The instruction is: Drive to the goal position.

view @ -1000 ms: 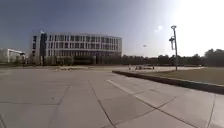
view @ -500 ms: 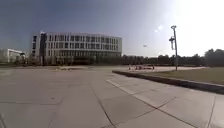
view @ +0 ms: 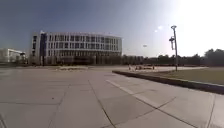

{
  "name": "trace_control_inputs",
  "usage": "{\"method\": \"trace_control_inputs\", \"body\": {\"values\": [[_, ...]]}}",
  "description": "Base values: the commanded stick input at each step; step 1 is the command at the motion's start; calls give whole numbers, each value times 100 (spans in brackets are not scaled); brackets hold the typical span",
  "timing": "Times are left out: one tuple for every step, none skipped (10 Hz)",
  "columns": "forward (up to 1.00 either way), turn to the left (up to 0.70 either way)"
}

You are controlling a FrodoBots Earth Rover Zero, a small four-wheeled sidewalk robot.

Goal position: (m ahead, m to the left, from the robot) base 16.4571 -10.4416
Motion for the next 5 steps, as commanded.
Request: {"method": "trace_control_inputs", "body": {"values": [[5,0],[6,0],[6,0],[6,0],[5,0]]}}
